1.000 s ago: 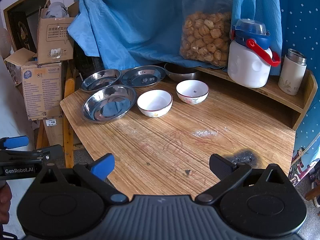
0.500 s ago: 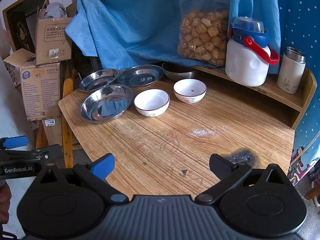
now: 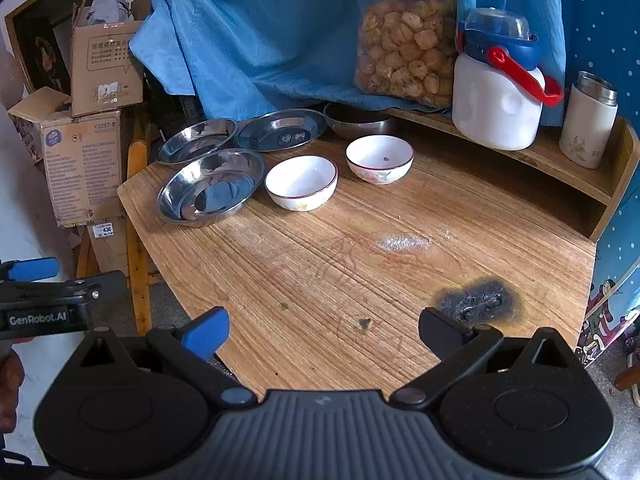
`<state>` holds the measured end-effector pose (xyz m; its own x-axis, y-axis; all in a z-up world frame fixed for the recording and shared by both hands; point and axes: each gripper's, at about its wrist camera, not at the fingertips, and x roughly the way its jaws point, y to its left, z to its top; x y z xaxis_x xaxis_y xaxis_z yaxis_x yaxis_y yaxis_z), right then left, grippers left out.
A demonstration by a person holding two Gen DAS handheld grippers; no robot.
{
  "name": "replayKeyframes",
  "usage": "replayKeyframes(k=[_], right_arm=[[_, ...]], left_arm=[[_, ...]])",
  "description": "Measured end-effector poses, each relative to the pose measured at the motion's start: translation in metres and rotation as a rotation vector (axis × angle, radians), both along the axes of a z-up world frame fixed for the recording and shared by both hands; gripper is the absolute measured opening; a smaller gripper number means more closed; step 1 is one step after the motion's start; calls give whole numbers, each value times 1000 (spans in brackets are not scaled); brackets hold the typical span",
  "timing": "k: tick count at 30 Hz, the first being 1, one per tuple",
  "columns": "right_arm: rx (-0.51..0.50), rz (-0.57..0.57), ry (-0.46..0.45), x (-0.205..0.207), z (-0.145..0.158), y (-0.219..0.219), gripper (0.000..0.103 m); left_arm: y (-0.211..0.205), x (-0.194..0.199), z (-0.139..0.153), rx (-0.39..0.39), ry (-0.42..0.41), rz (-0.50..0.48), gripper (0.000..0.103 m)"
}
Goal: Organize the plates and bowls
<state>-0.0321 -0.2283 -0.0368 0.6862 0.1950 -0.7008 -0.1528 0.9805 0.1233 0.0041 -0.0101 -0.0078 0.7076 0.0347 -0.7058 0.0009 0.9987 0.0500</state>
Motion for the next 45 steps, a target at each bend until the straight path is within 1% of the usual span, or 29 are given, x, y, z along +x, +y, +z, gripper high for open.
replayKeyframes(k=[3, 7, 9, 11, 13, 15, 18, 20, 24, 28, 33, 37, 41, 43, 45], right_arm=[[0, 14, -12, -1, 3, -1, 103], [-8, 64, -25, -1, 6, -3, 103], [-15, 89, -30, -1, 8, -4, 103], [-12, 106, -32, -1, 10, -8, 103], [8, 116, -33, -1, 13, -13, 103], [23, 120, -35, 1, 16, -17, 103], [45, 120, -34, 4, 18, -21, 103], [47, 118, -36, 7, 19, -20, 103], [29, 94, -39, 15, 18, -16, 103], [33, 72, -40, 35, 15, -7, 103], [19, 46, -56, 73, 12, 26, 103], [16, -11, -42, 109, 16, 61, 103], [19, -77, -64, 138, 20, 89, 103], [28, -108, -60, 154, 18, 100, 103], [28, -129, -41, 170, 17, 112, 103]], left_arm=[[3, 4, 1, -29, 17, 47, 102], [6, 12, 4, -19, 45, 176, 102], [7, 14, 6, -34, 44, 215, 102], [9, 18, 9, -80, 62, 235, 102], [14, 21, 9, -157, 86, 246, 102], [19, 26, 9, -229, 112, 280, 102], [23, 34, 10, -271, 151, 331, 102], [27, 39, 11, -270, 150, 340, 102], [34, 58, 11, -242, 137, 337, 102], [46, 92, 4, -232, 148, 330, 102], [75, 149, -8, -238, 163, 259, 102], [104, 198, -7, -220, 163, 188, 102], [133, 247, -6, -204, 153, 108, 102], [146, 267, -6, -196, 156, 86, 102], [162, 288, -7, -205, 163, 73, 102]])
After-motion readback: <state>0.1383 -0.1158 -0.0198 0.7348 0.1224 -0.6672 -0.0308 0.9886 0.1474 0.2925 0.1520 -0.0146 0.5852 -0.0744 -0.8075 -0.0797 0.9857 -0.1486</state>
